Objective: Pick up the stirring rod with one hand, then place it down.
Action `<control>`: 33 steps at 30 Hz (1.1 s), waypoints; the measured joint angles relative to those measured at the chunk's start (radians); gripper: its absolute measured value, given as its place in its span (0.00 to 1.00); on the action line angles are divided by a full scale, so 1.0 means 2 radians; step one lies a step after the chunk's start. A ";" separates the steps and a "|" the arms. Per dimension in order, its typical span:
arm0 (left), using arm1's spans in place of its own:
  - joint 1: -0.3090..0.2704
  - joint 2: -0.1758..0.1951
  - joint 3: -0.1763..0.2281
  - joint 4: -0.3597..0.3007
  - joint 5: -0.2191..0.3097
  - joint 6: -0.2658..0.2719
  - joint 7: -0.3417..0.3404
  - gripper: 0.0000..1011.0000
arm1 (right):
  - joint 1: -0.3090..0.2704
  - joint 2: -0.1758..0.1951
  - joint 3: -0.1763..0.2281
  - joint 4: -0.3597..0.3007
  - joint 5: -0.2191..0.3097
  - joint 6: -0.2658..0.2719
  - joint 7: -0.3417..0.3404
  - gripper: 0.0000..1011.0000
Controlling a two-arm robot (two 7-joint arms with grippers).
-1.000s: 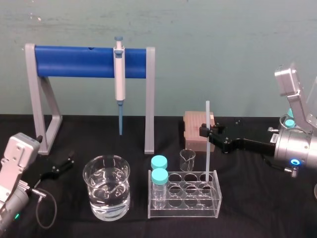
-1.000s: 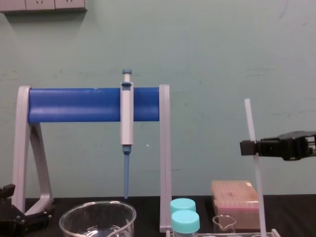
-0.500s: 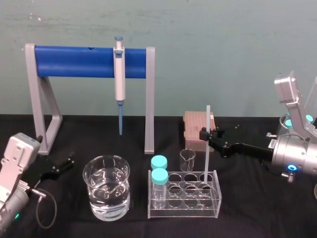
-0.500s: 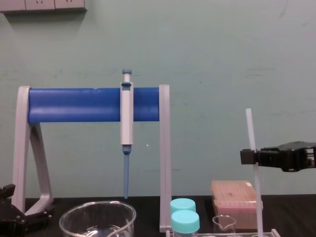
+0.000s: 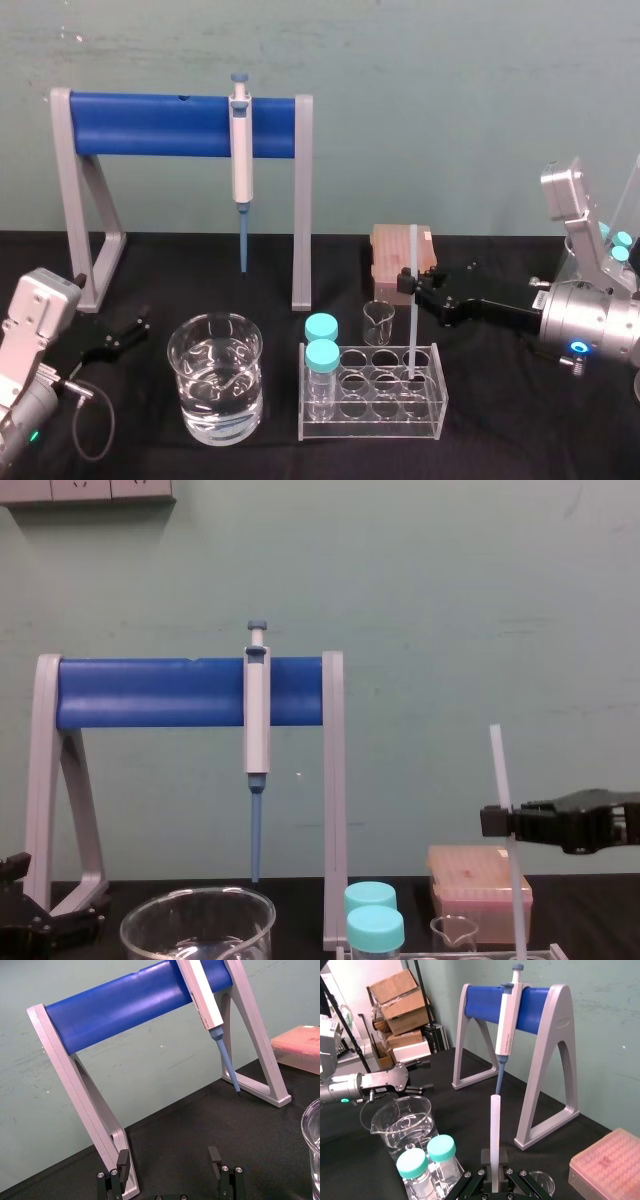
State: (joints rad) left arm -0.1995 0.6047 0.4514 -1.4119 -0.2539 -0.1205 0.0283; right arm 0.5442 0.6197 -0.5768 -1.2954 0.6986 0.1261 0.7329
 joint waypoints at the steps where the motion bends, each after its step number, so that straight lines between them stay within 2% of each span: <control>1: 0.000 0.000 0.000 0.000 0.000 0.000 0.000 0.99 | 0.000 -0.001 0.000 0.002 -0.002 0.000 0.000 0.07; 12: 0.000 0.000 0.000 0.000 0.000 0.000 0.000 0.99 | -0.006 -0.012 -0.001 0.019 -0.011 -0.005 0.003 0.07; 23: 0.000 0.000 0.000 0.000 0.000 0.000 0.000 0.99 | -0.010 -0.017 0.002 0.022 -0.013 -0.002 0.002 0.08; 33: 0.000 0.000 0.000 0.000 0.000 0.000 0.000 0.99 | -0.015 -0.017 0.007 0.018 -0.014 0.003 -0.001 0.41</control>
State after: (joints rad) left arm -0.1995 0.6046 0.4513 -1.4120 -0.2539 -0.1205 0.0283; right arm 0.5141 0.5866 -0.5623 -1.2584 0.6708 0.1320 0.7309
